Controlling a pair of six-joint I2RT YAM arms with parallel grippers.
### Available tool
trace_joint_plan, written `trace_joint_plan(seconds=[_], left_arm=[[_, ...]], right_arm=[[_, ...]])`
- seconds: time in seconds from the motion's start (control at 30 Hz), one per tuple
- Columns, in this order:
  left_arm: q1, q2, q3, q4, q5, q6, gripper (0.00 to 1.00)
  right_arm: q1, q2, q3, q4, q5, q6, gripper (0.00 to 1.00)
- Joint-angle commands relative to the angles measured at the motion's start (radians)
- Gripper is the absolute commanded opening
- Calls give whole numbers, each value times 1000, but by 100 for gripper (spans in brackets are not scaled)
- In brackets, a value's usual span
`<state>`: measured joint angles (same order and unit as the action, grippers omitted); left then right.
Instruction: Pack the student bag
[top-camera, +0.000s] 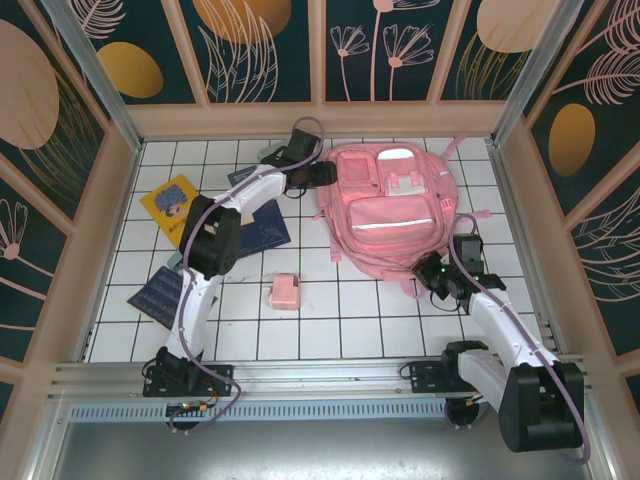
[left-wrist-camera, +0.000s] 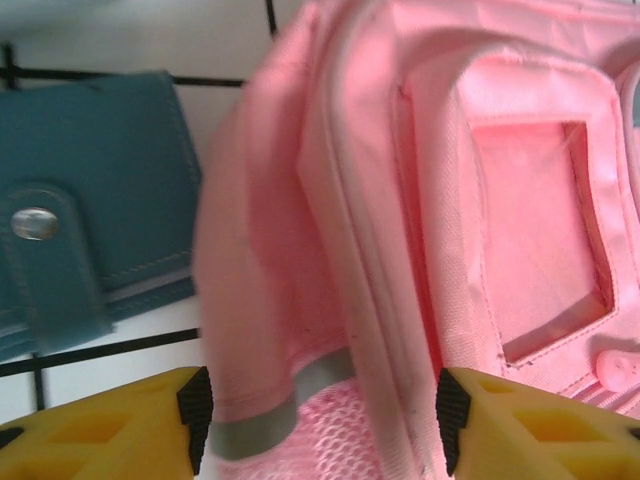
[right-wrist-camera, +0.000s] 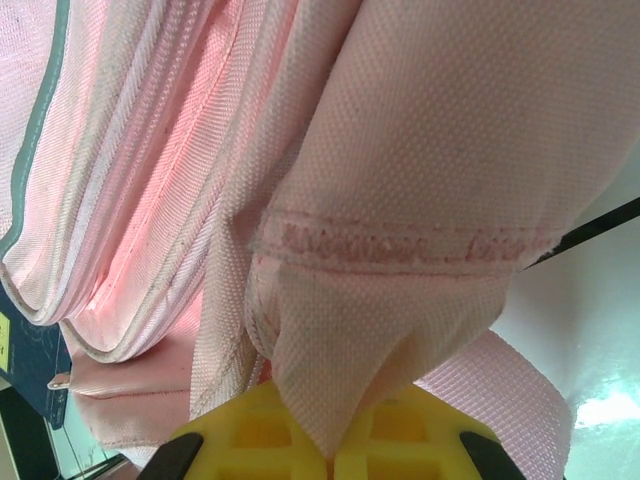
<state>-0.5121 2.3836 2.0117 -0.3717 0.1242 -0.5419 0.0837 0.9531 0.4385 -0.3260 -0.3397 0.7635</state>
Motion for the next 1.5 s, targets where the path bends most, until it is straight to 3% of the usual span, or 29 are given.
trace_joint_plan(seconds=[0.0, 0.1, 0.3, 0.53, 0.8, 0.9, 1.1, 1.33, 1.47], left_arm=[[-20, 71, 85, -48, 39, 14, 58], [-42, 142, 187, -72, 63, 8, 54], [-66, 236, 315, -37, 118, -32, 49], [-69, 247, 328, 38, 166, -54, 50], [-69, 213, 361, 51, 187, -37, 59], [-58, 149, 347, -12, 154, 10, 72], [5, -84, 129, -31, 93, 46, 82], [107, -421, -304, 65, -8, 59, 84], [188, -529, -503, 98, -39, 73, 83]], right_arm=[[4, -38, -12, 49, -72, -9, 0], [71, -52, -50, 114, -90, 43, 0], [305, 15, -81, 290, -29, 159, 0], [472, 273, 24, 450, 5, 180, 0], [546, 509, 218, 491, 27, 156, 6], [552, 537, 258, 455, 39, 142, 19], [560, 474, 269, 349, 83, 94, 54], [611, 424, 296, 283, 110, 56, 72], [662, 434, 327, 304, 125, 63, 77]])
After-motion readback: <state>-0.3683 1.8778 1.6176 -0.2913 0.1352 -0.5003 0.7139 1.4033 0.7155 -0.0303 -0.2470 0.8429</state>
